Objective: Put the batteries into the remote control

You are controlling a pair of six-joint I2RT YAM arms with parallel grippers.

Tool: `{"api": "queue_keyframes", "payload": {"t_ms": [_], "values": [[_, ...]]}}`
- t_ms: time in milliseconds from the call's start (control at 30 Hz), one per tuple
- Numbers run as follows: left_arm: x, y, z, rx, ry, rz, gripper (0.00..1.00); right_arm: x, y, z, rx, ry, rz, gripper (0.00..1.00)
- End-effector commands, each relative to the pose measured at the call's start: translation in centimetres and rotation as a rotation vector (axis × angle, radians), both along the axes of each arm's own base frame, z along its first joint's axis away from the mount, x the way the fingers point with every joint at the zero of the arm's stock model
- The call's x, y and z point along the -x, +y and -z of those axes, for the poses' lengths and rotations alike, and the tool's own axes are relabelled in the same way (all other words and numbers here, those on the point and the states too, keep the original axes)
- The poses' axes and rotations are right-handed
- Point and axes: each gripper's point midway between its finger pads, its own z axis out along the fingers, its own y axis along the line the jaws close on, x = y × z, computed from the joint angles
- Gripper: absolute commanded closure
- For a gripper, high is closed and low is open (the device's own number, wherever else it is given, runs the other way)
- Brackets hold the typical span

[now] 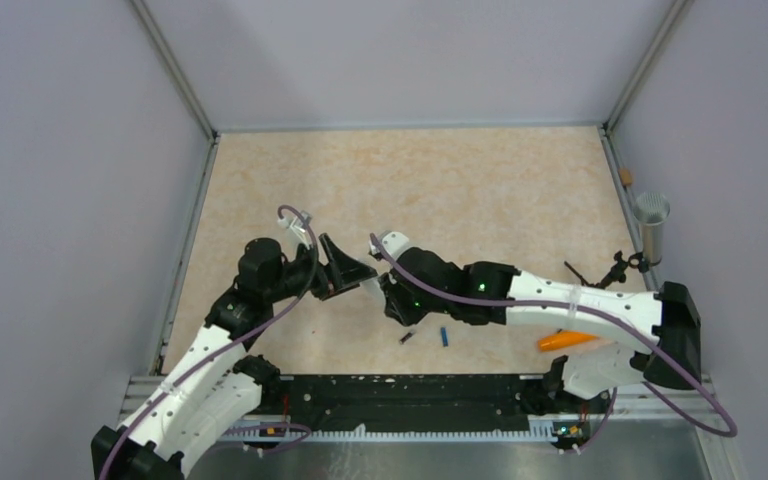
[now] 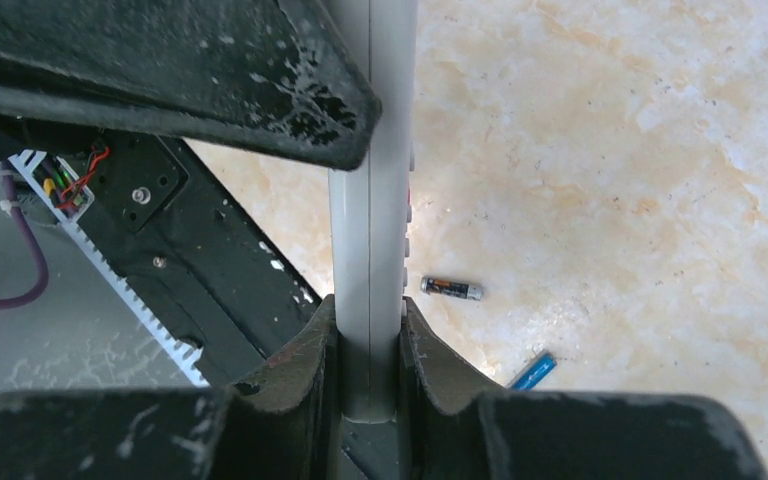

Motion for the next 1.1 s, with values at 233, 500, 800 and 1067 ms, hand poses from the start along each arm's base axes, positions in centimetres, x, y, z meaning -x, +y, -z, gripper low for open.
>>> {"api": "queue_keyframes", "payload": {"t_ms": [233, 500, 800, 1067], "values": [[1.2, -0.3, -4.0, 0.013, -0.260, 0.141, 0.01, 2.6, -2.8, -3.4, -0.109, 0.038, -0.058, 1.00], [3.8, -0.8, -5.7, 0.005, -0.357, 0.332, 0.01, 5.0, -4.8, -6.4, -0.187, 0.082, -0.222, 1.00], [8.3, -0.8, -9.1, 0.087, -0.481, 0.581, 0.01, 7.7, -5.1, -9.2, -0.227, 0.103, -0.434, 1.00], [9.9, -0.7, -9.9, 0.121, -0.531, 0.651, 0.01, 9.8, -4.3, -11.5, -0.293, 0.173, -0.570, 1.00]]}}
